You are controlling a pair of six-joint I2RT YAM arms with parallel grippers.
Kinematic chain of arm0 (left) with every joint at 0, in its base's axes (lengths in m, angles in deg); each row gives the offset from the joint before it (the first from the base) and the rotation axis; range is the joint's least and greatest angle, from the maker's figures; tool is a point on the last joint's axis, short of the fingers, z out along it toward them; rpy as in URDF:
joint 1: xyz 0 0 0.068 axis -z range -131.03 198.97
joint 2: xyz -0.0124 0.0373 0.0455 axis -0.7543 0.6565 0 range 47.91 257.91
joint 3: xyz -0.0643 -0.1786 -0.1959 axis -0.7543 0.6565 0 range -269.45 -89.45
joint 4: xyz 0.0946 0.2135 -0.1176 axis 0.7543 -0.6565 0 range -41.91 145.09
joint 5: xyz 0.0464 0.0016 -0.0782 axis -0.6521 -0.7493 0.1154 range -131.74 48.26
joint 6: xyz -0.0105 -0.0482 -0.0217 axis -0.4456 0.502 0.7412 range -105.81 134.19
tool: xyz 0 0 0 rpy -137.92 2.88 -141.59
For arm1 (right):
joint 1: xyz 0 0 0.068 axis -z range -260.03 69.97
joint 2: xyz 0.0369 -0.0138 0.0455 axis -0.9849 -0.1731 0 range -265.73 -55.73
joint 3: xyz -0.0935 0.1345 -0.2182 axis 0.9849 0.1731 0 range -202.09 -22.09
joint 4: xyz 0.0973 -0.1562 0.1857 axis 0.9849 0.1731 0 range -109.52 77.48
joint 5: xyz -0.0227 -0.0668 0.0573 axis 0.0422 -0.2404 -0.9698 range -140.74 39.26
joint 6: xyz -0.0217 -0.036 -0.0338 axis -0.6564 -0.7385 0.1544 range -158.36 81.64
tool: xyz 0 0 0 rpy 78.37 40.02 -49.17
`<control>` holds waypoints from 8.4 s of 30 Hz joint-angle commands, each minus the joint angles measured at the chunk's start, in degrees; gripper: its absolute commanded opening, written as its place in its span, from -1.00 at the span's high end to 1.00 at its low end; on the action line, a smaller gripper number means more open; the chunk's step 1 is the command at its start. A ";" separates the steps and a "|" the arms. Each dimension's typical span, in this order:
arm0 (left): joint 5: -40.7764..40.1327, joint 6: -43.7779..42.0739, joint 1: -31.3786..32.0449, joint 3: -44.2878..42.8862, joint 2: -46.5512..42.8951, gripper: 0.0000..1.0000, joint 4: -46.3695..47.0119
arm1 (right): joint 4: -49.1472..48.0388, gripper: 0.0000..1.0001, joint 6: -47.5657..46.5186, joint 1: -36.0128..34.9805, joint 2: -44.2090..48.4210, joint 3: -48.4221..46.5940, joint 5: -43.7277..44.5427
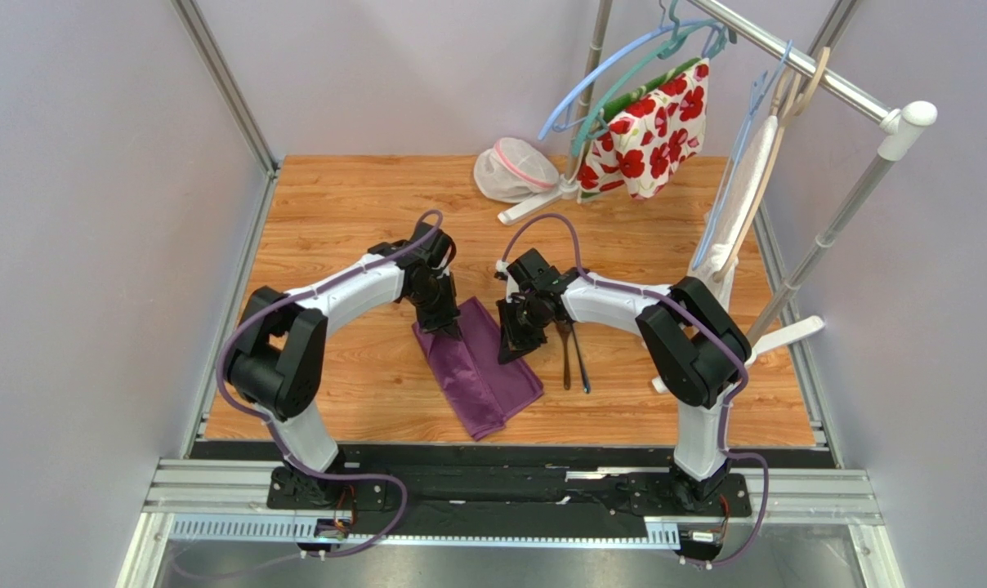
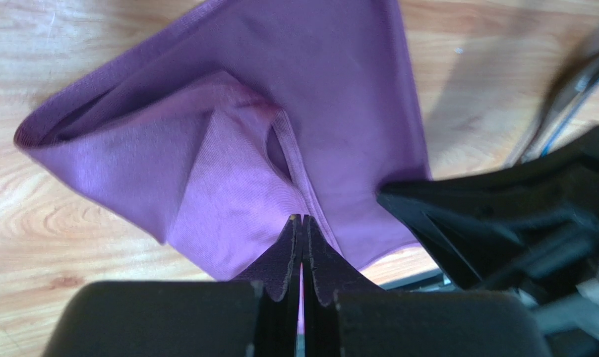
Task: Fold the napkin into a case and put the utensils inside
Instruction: Smooth out the 2/3-rectangle-folded napkin at the center of the board, then stuff the top corner of the smaller-rectangle-folded napkin at the center of the board.
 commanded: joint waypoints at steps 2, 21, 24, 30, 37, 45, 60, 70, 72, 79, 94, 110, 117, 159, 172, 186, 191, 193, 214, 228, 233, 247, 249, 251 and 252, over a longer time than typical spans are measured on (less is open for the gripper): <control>0.69 0.50 -0.06 -3.61 3.89 1.00 0.60 | 0.61 1.00 -0.51 -0.38 -0.04 -1.34 0.99; -2.91 0.06 -4.36 -6.86 12.60 1.00 2.71 | -0.44 1.00 0.10 -0.46 0.31 0.59 -0.24; -4.22 -0.29 -4.80 -6.60 11.54 1.00 2.53 | -0.53 1.00 0.10 -0.55 -0.13 0.86 -0.42; -3.26 -1.08 -4.81 -6.78 11.19 1.00 2.35 | 0.08 1.00 -0.16 -0.55 0.13 -0.02 -0.24; -1.59 -2.40 -4.10 -5.72 7.06 1.00 2.53 | 0.70 1.00 -0.16 -0.55 -0.30 -1.25 -0.33; -4.40 -2.32 2.22 -2.56 -2.17 0.73 1.74 | 0.35 1.00 -0.25 -0.55 -1.10 -0.90 0.02; 0.52 6.12 15.05 7.19 -1.29 1.00 5.78 | -0.18 1.00 -0.34 -0.55 -1.36 -0.46 -0.15; 1.75 8.15 16.29 15.80 -3.76 1.00 8.24 | -0.35 1.00 -0.34 -0.55 -1.71 -0.55 -0.15; 1.75 8.59 16.38 16.51 -3.84 1.00 8.42 | -0.36 1.00 -0.08 -0.55 -1.71 -0.63 -0.33; 0.17 8.06 16.29 12.75 -6.48 1.00 6.14 | -0.71 1.00 0.10 -0.55 -2.15 -0.37 -0.94; 2.36 10.42 20.42 12.29 -9.29 0.87 8.06 | 4.39 1.00 -0.43 -1.25 9.00 -0.38 -1.81; -0.54 12.01 24.46 8.17 -2.97 0.54 9.30 | -5.54 1.00 3.88 -3.89 11.74 13.25 -7.80; -0.01 12.71 25.25 7.99 -0.51 0.43 10.00 | -7.12 1.00 4.59 -3.80 12.09 15.62 -8.06; -6.95 14.12 26.22 9.40 -6.48 1.00 9.03 | -9.85 1.00 5.46 -3.80 9.19 17.65 -8.50; -3.97 13.86 26.31 8.60 -0.68 1.00 12.28 | -11.00 1.00 8.54 -3.72 10.50 19.58 -9.30; -5.45 13.25 26.48 9.75 -5.77 0.52 12.38 | -1.15 1.00 3.97 1.47 15.16 12.81 -6.83; -7.48 12.37 26.13 7.81 -10.69 0.44 7.64 | -1.23 1.00 3.62 1.21 14.64 11.85 -8.50; -7.92 12.02 24.13 8.16 -13.68 0.42 6.58 | -1.15 1.00 3.44 0.50 14.55 11.41 -9.11; -4.84 0.76 -3.40 -3.17 0.28 0.98 1.74 | -6.42 1.00 4.24 -5.91 9.72 14.83 -9.56; -8.44 -1.69 -4.89 -9.75 10.91 1.00 1.57 | -9.32 1.00 4.67 -5.91 8.22 19.75 -8.24; -8.53 -2.66 -4.63 -12.06 10.41 1.00 -0.37 | -7.84 1.00 4.32 -5.83 8.48 17.74 -8.06; -16.44 -7.06 -4.37 -3.52 -7.98 0.88 -11.17 | -2.02 0.95 4.06 -2.93 4.36 -1.77 -10.44; -16.71 -6.62 -4.54 -4.49 -6.74 0.97 -12.41 | 0.16 0.88 2.66 -0.83 4.18 -3.87 -7.65; -13.04 -6.27 -3.76 -2.49 -9.18 0.97 -8.83 | 3.84 0.59 0.64 1.89 4.79 -4.76 -4.48; -10.14 -5.92 -3.14 -1.25 -10.16 0.96 -6.28 | 4.99 0.37 -1.72 2.60 5.58 -5.03 -1.85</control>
